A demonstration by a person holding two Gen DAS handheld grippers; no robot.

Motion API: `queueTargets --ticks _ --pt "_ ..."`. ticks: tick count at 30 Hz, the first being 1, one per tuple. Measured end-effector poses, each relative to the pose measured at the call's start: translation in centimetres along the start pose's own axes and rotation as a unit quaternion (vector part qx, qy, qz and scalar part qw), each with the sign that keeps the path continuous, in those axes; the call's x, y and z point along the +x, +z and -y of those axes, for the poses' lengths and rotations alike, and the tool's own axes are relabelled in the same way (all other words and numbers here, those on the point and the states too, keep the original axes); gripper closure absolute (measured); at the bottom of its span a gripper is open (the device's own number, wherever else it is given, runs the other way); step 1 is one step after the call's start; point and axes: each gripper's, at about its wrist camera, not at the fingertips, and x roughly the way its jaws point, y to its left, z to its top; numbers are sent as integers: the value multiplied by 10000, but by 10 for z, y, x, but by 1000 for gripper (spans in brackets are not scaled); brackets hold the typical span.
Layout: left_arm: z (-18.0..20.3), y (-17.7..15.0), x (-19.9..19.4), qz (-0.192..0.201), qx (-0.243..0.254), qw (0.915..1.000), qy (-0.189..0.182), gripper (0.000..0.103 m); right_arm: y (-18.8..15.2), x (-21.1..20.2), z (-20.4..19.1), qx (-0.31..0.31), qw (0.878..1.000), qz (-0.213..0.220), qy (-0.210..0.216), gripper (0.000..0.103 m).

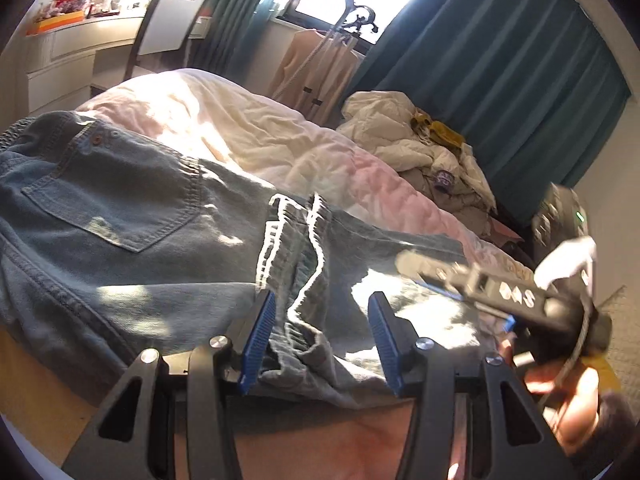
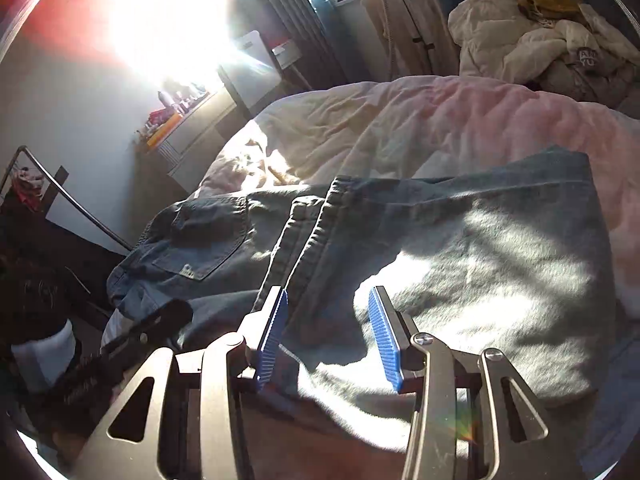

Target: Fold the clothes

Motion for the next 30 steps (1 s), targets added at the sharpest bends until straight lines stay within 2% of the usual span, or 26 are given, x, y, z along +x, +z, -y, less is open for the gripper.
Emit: queueTargets --ticks 4,6,8,11,14,17,18,21,22,25,27,29,30 --pt "8 -5 15 -161 189 9995 -200 54 47 38 6 143 9990 -403 -104 60" --pt "10 -8 23 -298 229 9992 -159 54 66 60 3 200 9978 -625 -28 60" --pt "10 -11 31 -521 228 9984 3 54 79 83 -9 51 9943 -1062 -5 60" --pt "10 -14 38 -640 261 9974 200 57 87 104 -32 -541 9903 -1169 -525 60" --pt "7 -16 47 -778 260 9961 319 62 91 130 -31 -558 9847 -1377 -909 61" --pt "5 -18 53 -798 262 9951 517 78 92 146 -21 -486 9813 -1449 -1167 61" --pt "4 -18 53 -786 275 9949 576 87 92 148 -19 -473 9817 -1444 -1152 62" --pt "1 -19 48 -701 213 9956 593 94 90 146 -18 -462 9833 -1358 -1116 80" --pt "0 -18 44 -644 190 9961 579 95 90 143 -20 -482 9839 -1289 -1144 82" --pt "0 -14 20 -326 -26 9988 366 98 92 126 -34 -720 9860 -956 -1159 83" --pt "-1 -13 -3 -22 -106 9995 289 100 96 112 -44 -728 9905 -659 -960 83" --pt "-8 -16 -11 -21 -221 9992 341 100 97 107 -51 -689 9936 -509 -742 83" --pt "-11 -19 -6 -187 -315 9986 384 100 96 110 -54 -670 9944 -507 -634 83"
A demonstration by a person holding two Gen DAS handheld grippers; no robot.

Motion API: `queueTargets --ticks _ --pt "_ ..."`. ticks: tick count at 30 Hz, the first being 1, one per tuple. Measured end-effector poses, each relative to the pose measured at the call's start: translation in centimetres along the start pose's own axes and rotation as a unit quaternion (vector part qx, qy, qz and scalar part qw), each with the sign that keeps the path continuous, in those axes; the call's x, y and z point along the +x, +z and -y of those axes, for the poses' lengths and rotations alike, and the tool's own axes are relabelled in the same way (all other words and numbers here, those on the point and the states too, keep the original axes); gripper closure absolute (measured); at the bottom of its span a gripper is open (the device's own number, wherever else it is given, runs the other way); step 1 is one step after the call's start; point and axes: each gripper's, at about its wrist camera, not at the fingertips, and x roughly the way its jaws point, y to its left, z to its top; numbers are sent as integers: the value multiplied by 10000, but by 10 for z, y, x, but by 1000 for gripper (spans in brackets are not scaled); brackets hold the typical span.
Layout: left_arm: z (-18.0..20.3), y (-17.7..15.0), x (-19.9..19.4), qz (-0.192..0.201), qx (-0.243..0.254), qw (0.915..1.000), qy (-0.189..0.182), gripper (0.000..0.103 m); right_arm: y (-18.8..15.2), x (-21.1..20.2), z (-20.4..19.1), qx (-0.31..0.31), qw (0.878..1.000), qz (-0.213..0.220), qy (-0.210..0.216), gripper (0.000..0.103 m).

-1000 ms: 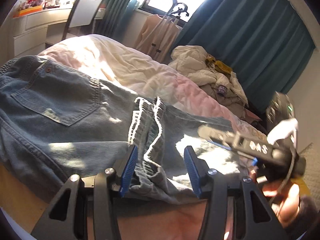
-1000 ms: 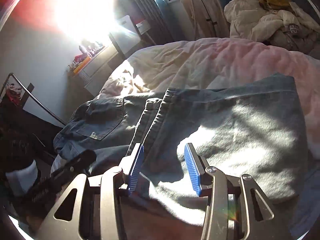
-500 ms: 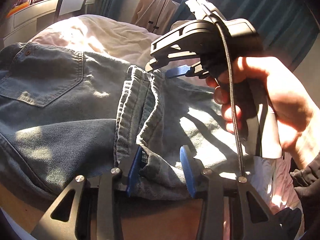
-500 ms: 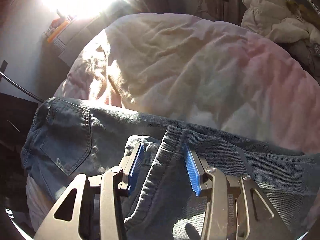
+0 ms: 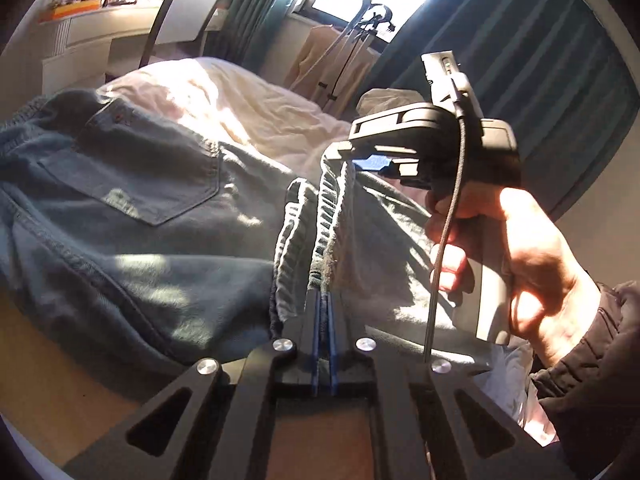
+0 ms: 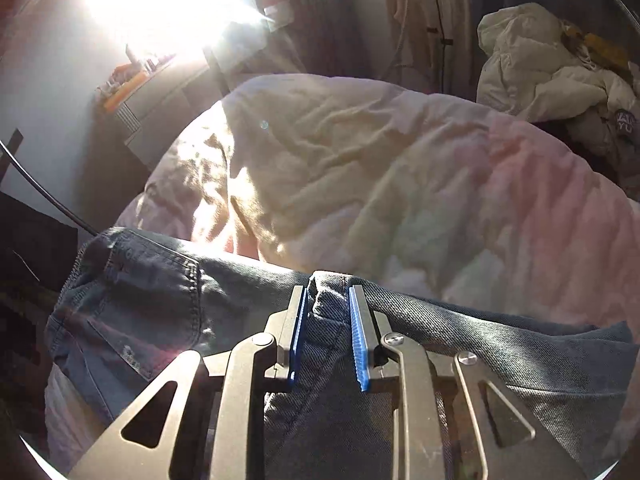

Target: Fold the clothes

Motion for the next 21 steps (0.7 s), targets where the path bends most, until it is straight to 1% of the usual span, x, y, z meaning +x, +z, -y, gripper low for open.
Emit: queueTargets --ticks 1,3,6,7,10,12,14,16,17,20,21 --pt "-3 -2 6 -166 -87 9998 48 100 -1 3 -3 14 9999 9 108 83" --pt "-7 -8 14 -418 -176 9987 224 100 -12 24 -8 -74 9998 -167 121 83" --pt "-9 -10 20 -475 -177 9980 367 100 -31 54 -3 -147 9994 -301 86 83" --pt "-10 -10 21 -474 -206 9980 364 100 -34 57 1 -85 9995 -253 152 83" --pt "-13 -10 24 -489 -300 9979 308 100 -37 47 8 17 9994 -25 333 82" --pt "-12 -9 25 -514 -260 9977 344 99 -38 33 4 -187 9994 105 277 82" --pt "-7 -8 24 -460 -150 9977 482 97 -40 14 2 -346 9989 233 230 81" --pt "-4 -8 23 -398 -104 9976 564 88 -42 -6 3 -354 9984 300 326 81" --pt "-2 -9 21 -381 -61 9973 629 86 -45 -17 5 -343 9982 342 353 81" --pt "7 -9 12 -189 206 9956 894 73 -54 -52 10 -307 9976 474 401 81" --pt "11 -9 8 -111 314 9946 983 61 -57 -64 12 -307 9974 521 384 81"
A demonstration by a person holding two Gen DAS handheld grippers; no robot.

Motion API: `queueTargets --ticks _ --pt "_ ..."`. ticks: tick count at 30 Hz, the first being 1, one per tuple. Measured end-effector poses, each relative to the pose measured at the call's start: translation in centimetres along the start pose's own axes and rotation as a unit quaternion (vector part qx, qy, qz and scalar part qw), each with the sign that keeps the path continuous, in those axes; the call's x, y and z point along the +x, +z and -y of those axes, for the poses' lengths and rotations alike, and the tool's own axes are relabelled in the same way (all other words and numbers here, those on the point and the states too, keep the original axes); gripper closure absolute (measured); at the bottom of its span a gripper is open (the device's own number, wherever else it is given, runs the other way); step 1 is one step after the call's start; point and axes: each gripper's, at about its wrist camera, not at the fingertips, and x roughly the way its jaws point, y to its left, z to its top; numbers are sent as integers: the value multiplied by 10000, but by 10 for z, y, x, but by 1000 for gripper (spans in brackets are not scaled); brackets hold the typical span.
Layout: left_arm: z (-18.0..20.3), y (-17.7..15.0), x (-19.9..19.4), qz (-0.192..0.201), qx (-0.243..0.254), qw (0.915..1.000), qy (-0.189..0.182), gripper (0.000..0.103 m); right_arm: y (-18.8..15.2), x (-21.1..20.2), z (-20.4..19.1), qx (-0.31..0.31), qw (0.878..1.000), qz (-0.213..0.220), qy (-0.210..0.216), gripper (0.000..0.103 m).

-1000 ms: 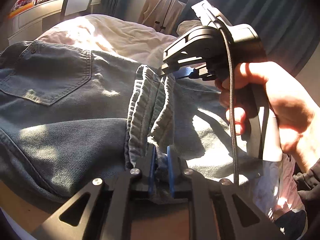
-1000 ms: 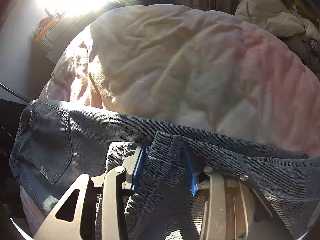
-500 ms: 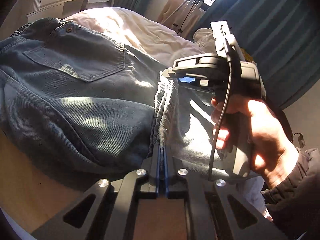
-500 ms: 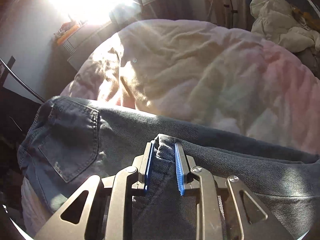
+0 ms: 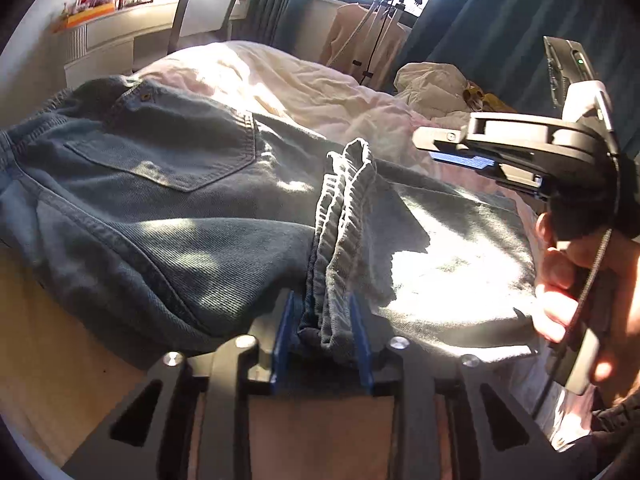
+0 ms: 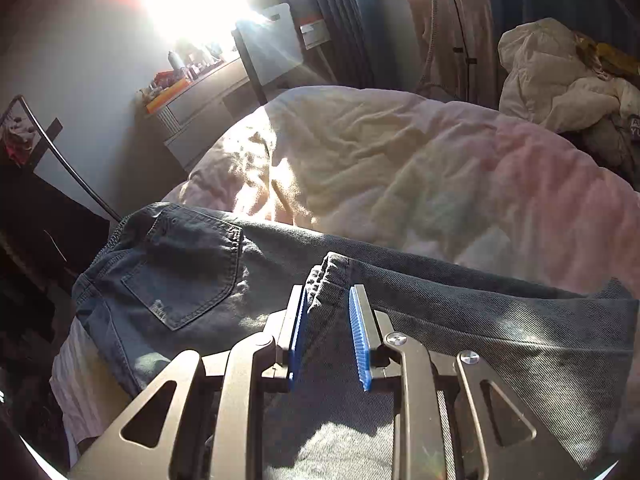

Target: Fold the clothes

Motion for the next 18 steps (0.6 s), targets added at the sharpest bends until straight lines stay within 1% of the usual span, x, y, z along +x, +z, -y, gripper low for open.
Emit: queueTargets --ticks 1,2,5,8,14,16,18 --pt "3 0 -4 85 97 9999 91 50 -3 -12 1 -12 10000 43 -33 81" --pt "6 -2 -11 170 142 9997 132 48 -8 -23 2 -15 9999 83 -70 81" --pt "10 -8 -26 316 183 9991 224 48 -22 -55 6 1 9997 203 -129 81" --pt "11 -11 -28 309 197 9990 241 48 -41 -84 10 38 9994 278 -203 81" --pt "14 -17 -37 439 226 9972 556 48 -80 -130 18 49 9982 433 -402 81" --pt "18 -16 -44 527 230 9971 497 48 -95 -138 17 -10 9973 441 -592 81" --pt "20 -15 -47 633 209 9967 471 48 -110 -147 16 -77 9964 503 -672 81"
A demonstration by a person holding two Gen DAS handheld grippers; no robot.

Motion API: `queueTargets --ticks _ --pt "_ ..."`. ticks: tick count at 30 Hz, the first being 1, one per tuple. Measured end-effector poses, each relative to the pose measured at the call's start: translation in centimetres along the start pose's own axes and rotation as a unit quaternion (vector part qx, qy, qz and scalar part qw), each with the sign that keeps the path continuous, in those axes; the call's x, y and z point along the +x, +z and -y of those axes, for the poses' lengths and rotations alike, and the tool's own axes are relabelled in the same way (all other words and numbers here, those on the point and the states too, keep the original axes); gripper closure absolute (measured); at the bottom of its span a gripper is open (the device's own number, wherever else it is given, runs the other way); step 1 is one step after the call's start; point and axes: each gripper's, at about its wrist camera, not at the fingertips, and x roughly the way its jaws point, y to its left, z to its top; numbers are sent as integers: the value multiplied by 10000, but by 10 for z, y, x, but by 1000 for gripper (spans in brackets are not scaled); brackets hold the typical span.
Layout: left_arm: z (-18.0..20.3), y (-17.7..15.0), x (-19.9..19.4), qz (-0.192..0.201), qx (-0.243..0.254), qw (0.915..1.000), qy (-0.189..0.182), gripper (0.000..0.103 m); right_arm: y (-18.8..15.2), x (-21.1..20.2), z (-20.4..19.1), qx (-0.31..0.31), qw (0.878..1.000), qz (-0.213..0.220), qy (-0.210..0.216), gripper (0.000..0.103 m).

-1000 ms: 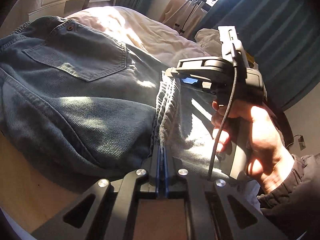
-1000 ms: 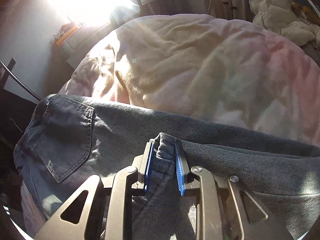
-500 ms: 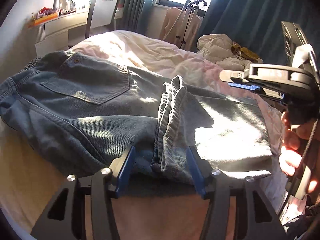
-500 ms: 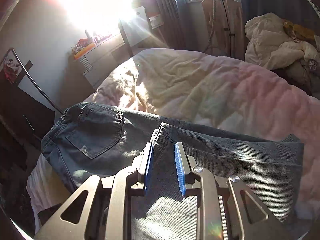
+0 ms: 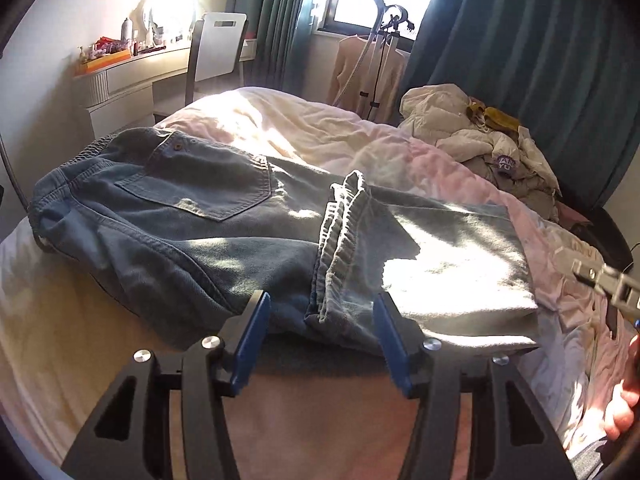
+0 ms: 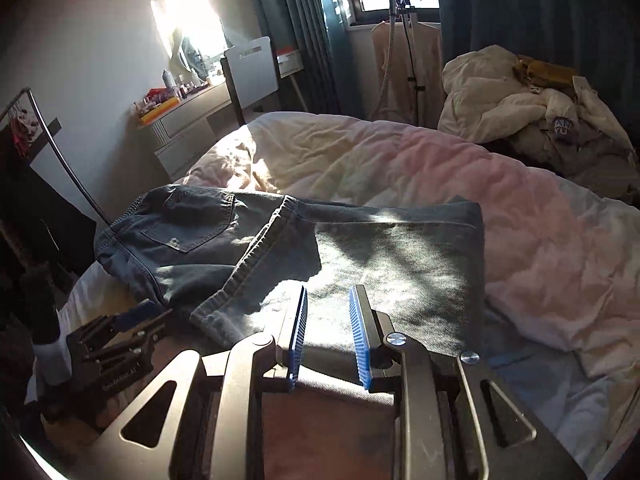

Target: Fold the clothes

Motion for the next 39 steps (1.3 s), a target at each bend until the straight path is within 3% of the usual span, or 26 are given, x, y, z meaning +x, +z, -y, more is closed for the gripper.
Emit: queueTargets --ticks 9,23,26,28,30,34,37,39 --pt "3 -2 24 -221 37 9995 218 48 -38 -13 29 426 9982 421 -32 81" --pt "17 -1 33 -261 221 9994 87 48 -43 34 51 621 9976 114 -289 81" --pt "4 4 37 -302 -114 9995 -14 48 -43 41 50 594 9979 40 -265 79" --pt "-17 9 37 -375 -609 9973 -153 48 -43 44 50 577 9980 35 -261 71" --pt "-49 13 31 -340 -1343 9893 -455 48 -41 43 49 565 9982 59 -172 61" --pt "-119 17 0 26 -2697 9626 -252 48 -40 35 52 615 9978 180 -150 32" --pt "-172 12 -22 330 -3632 9295 -555 44 -40 31 57 742 9970 236 -54 26" --pt "-200 9 -30 478 -3896 9174 -663 38 -40 32 58 813 9965 187 -7 25"
